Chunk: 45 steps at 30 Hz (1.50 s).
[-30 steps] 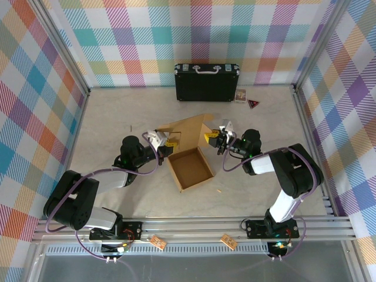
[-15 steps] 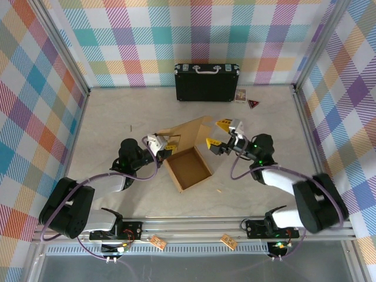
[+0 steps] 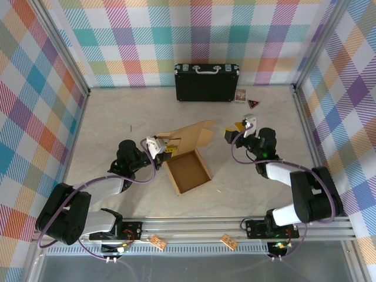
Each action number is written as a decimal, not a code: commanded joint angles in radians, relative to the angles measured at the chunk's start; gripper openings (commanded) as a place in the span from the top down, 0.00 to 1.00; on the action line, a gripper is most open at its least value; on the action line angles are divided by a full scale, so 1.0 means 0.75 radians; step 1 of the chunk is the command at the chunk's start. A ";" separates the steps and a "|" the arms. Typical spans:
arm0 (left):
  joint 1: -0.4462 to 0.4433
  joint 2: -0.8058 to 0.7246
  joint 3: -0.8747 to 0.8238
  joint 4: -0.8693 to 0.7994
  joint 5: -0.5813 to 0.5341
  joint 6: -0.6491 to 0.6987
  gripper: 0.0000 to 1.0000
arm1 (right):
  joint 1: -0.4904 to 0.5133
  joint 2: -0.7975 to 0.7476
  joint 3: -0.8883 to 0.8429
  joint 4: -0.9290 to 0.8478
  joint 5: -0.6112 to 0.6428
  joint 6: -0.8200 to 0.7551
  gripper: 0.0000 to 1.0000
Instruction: Fold the paper box
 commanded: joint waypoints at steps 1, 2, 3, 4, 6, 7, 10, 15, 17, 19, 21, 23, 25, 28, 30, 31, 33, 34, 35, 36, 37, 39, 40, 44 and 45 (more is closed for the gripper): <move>0.007 -0.022 -0.007 0.046 0.017 0.020 1.00 | 0.016 0.075 0.090 0.120 -0.295 0.082 0.44; 0.008 -0.023 -0.009 0.049 0.015 0.020 1.00 | 0.026 0.096 0.088 0.162 -0.339 0.087 0.45; 0.007 -0.020 -0.009 0.055 0.011 0.018 1.00 | 0.038 0.111 0.089 0.191 -0.373 0.078 0.45; 0.007 -0.018 -0.011 0.059 0.009 0.016 1.00 | 0.058 0.119 0.099 0.183 -0.401 0.060 0.45; 0.007 -0.021 -0.013 0.066 0.012 0.014 1.00 | 0.092 0.123 0.124 0.124 -0.441 0.007 0.47; 0.008 -0.021 -0.013 0.066 0.010 0.011 1.00 | 0.112 0.124 0.133 0.100 -0.466 -0.027 0.48; 0.007 -0.024 -0.019 0.078 -0.005 0.005 1.00 | 0.172 0.121 0.141 0.099 -0.585 -0.102 0.48; 0.009 -0.034 -0.028 0.096 0.007 -0.006 1.00 | 0.213 0.102 0.142 0.055 -0.688 -0.181 0.47; 0.009 -0.037 -0.033 0.112 0.036 -0.014 1.00 | 0.217 0.108 0.149 0.050 -0.699 -0.188 0.47; 0.009 -0.036 -0.037 0.131 0.084 -0.022 1.00 | 0.227 0.115 0.141 0.083 -0.711 -0.192 0.47; 0.009 -0.041 -0.036 0.130 0.139 -0.021 1.00 | 0.235 0.118 0.132 0.118 -0.710 -0.200 0.47; 0.009 -0.041 -0.034 0.130 0.196 -0.024 1.00 | 0.242 0.126 0.119 0.174 -0.718 -0.213 0.47; 0.008 -0.033 -0.027 0.134 0.258 -0.033 1.00 | 0.248 0.147 0.107 0.251 -0.758 -0.226 0.46; 0.007 -0.014 -0.049 0.210 0.331 -0.024 1.00 | 0.250 0.182 0.096 0.372 -0.796 -0.230 0.43; 0.008 -0.008 -0.069 0.257 0.353 -0.013 1.00 | 0.250 0.204 0.085 0.451 -0.794 -0.221 0.39; 0.007 -0.011 -0.072 0.261 0.366 -0.005 1.00 | 0.250 0.211 0.078 0.482 -0.791 -0.218 0.38; 0.007 -0.012 -0.067 0.246 0.386 0.004 1.00 | 0.250 0.216 0.075 0.512 -0.795 -0.216 0.35; 0.005 -0.012 -0.062 0.235 0.398 0.015 1.00 | 0.251 0.220 0.079 0.514 -0.810 -0.212 0.34; 0.005 -0.012 -0.062 0.232 0.405 0.021 1.00 | 0.251 0.221 0.082 0.513 -0.824 -0.208 0.33; 0.005 -0.010 -0.062 0.231 0.404 0.021 1.00 | 0.250 0.224 0.086 0.516 -0.842 -0.201 0.33; 0.005 -0.011 -0.061 0.228 0.407 0.027 1.00 | 0.249 0.227 0.088 0.520 -0.865 -0.193 0.33; 0.005 -0.010 -0.062 0.224 0.408 0.038 1.00 | 0.250 0.235 0.093 0.541 -0.924 -0.170 0.33; 0.006 -0.009 -0.059 0.224 0.408 0.039 1.00 | 0.251 0.242 0.098 0.556 -0.951 -0.155 0.33; 0.005 -0.002 -0.044 0.203 0.404 0.043 1.00 | 0.254 0.259 0.121 0.570 -1.021 -0.102 0.43; 0.005 0.003 -0.042 0.203 0.403 0.043 1.00 | 0.254 0.262 0.125 0.574 -1.024 -0.096 0.48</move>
